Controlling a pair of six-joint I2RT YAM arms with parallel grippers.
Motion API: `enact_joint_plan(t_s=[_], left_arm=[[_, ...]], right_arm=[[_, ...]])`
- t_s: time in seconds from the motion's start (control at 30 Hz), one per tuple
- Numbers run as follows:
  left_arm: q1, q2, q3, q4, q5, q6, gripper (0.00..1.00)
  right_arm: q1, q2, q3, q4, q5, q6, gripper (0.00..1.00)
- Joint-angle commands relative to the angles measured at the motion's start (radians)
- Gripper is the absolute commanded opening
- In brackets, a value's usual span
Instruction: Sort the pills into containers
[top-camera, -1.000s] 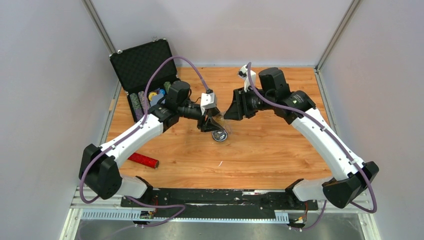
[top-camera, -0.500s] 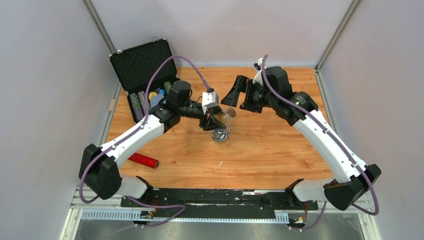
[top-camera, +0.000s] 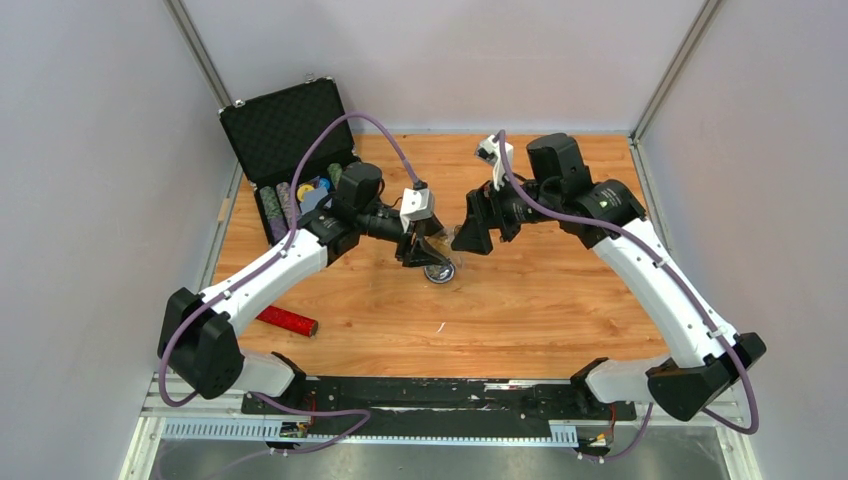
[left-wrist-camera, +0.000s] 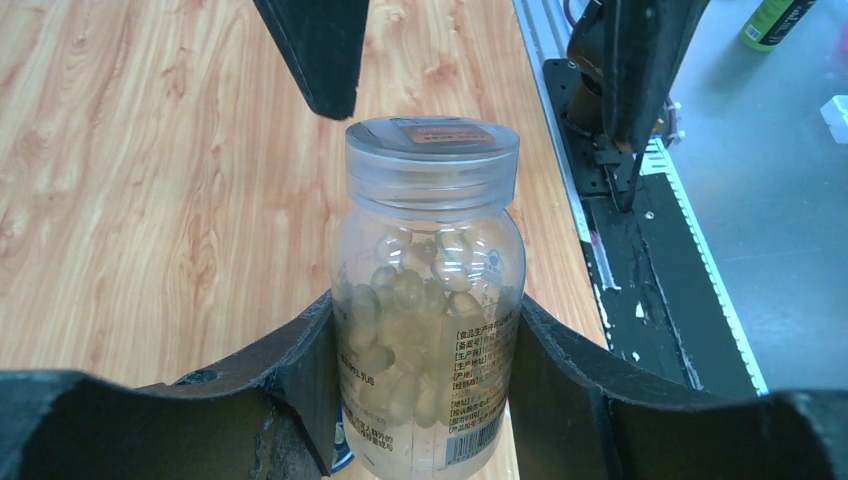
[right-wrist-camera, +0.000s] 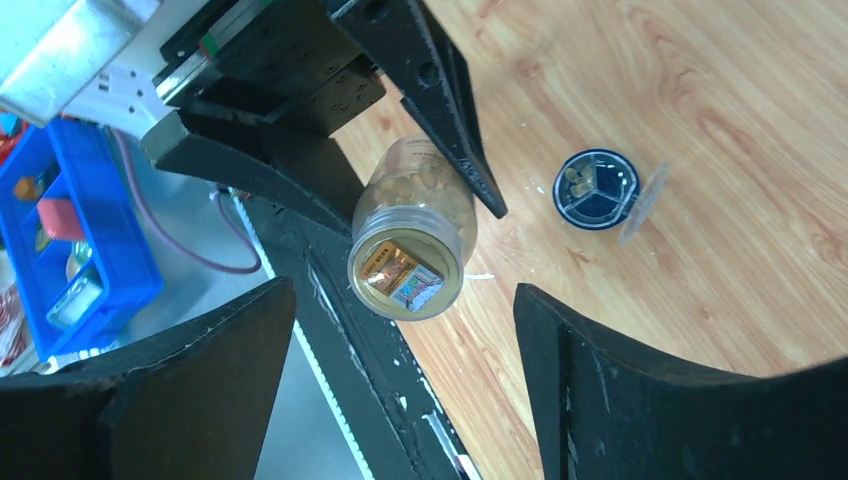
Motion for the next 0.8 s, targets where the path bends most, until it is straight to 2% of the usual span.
enact_joint_plan(t_s=[0.0, 0.07, 0.17, 0.27, 0.33, 0.43, 0.53, 0.7, 0.73, 0.77], left_arm=[[-0.001, -0.003, 0.054, -0.017, 0.049, 0.032, 0.06], [-0.001, -0.003, 0.056, -0.022, 0.047, 0.033, 0.06], [-0.001, -0.004, 0.059, -0.026, 0.044, 0.037, 0.06], [-0.001, -0.003, 0.06, -0.03, 0.041, 0.039, 0.06], [-0.001, -0.003, 0.059, -0.031, 0.03, 0.041, 0.06], [-0.001, -0.001, 0.056, -0.025, -0.01, 0.041, 0.06], [-0.001, -0.002, 0.051, -0.023, -0.057, 0.047, 0.06], [-0.001, -0.001, 0.05, -0.022, -0.116, 0.057, 0.05], [-0.001, 0.0, 0.05, -0.022, -0.12, 0.059, 0.04], [-0.001, 0.0, 0.048, -0.022, -0.121, 0.059, 0.04]], right_arm=[[0.01, 0.034, 0.051, -0.037, -0.132, -0.09, 0.78], [0.019, 0.052, 0.058, -0.035, -0.117, -0.079, 0.72], [0.027, 0.078, 0.067, -0.033, -0.085, -0.071, 0.58], [0.027, 0.095, 0.08, -0.021, -0.037, -0.006, 0.36], [0.028, 0.104, 0.089, -0.009, -0.018, 0.037, 0.17], [0.028, 0.109, 0.088, 0.028, 0.006, 0.143, 0.0], [0.032, 0.115, 0.072, 0.072, 0.021, 0.308, 0.0], [0.042, 0.121, 0.049, 0.08, 0.189, 0.667, 0.0], [0.043, 0.116, 0.044, 0.09, 0.208, 0.714, 0.09], [0.042, 0.112, 0.047, 0.104, 0.212, 0.731, 0.25]])
